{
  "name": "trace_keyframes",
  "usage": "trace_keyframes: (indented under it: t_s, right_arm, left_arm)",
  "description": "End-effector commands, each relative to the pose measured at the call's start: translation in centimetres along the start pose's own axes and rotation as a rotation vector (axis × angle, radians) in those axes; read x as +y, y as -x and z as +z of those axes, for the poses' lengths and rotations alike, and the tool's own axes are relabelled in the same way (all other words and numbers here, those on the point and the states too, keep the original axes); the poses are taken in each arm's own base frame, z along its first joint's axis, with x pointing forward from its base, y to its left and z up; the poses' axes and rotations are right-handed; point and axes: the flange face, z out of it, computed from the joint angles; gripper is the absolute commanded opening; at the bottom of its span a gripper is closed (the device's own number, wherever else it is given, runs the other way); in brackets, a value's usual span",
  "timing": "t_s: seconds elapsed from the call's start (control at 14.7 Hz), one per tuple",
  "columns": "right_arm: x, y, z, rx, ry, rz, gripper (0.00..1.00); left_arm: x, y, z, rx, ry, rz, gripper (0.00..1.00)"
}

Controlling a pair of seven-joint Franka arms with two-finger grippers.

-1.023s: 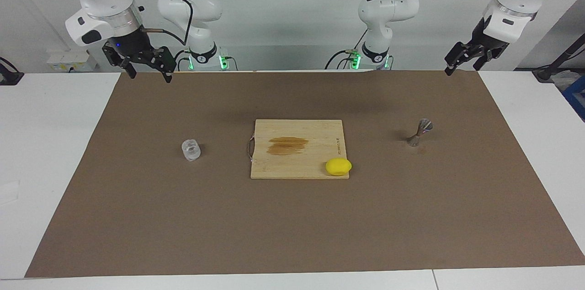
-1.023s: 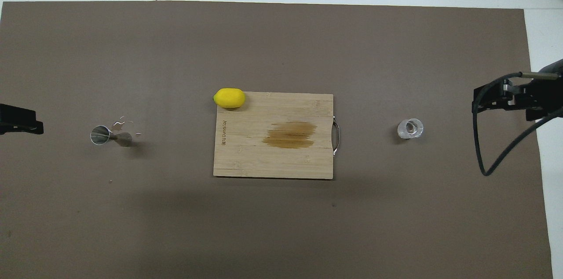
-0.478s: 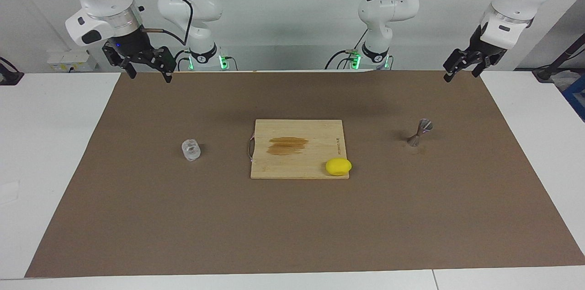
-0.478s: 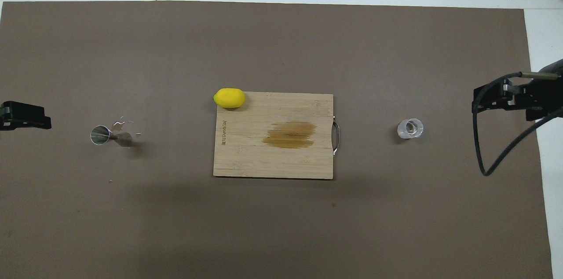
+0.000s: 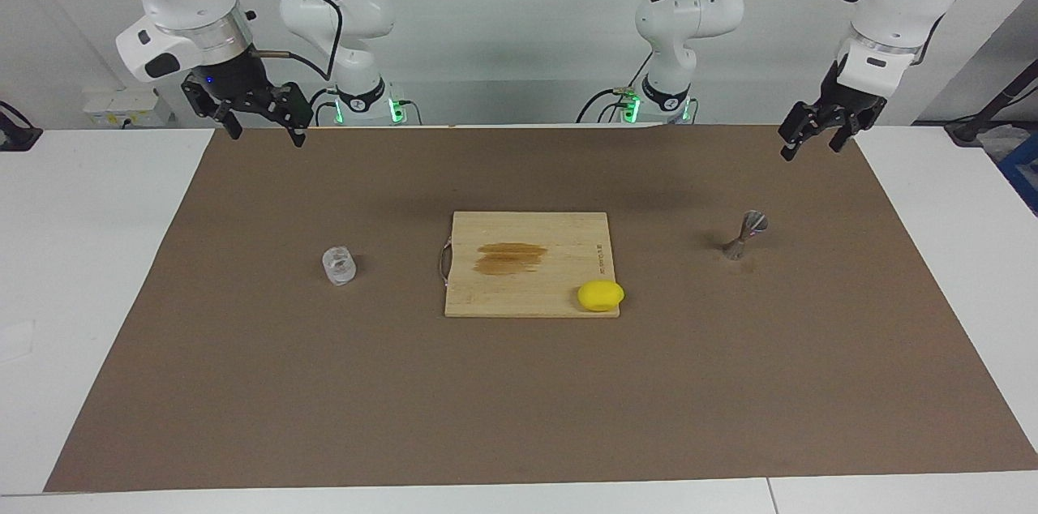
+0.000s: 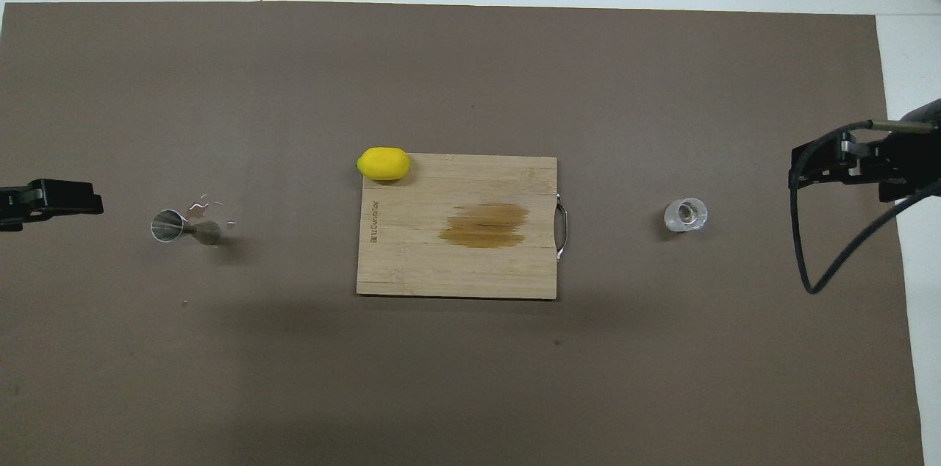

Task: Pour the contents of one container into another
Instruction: 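Move the left gripper toward the small metal cup and open it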

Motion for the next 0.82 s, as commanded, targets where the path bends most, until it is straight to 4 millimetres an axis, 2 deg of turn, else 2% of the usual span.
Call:
trace_keyframes:
  t_s: [0.0, 0.2, 0.55, 0.75]
  right_arm:
    - [0.1, 0.0, 0.2, -0.012, -0.020, 0.013, 1.00]
    - [0.1, 0.0, 0.2, -0.012, -0.020, 0.013, 1.00]
    - [0.1, 0.0, 0.2, -0.012, -0.020, 0.013, 1.00]
    - [1.3, -0.2, 0.2, -0.013, -0.021, 0.034, 1.00]
  left_arm:
    - [0.0, 1.0, 0.5, 0.019, -0.011, 0.013, 1.00]
    - [0.1, 1.1, 0.4, 0.030, -0.010, 0.016, 1.00]
    - [0.7, 2.0, 1.4, 0.022, -0.011, 0.029, 1.00]
    - [0.6, 2.4, 1.8, 0.013, -0.012, 0.027, 1.00]
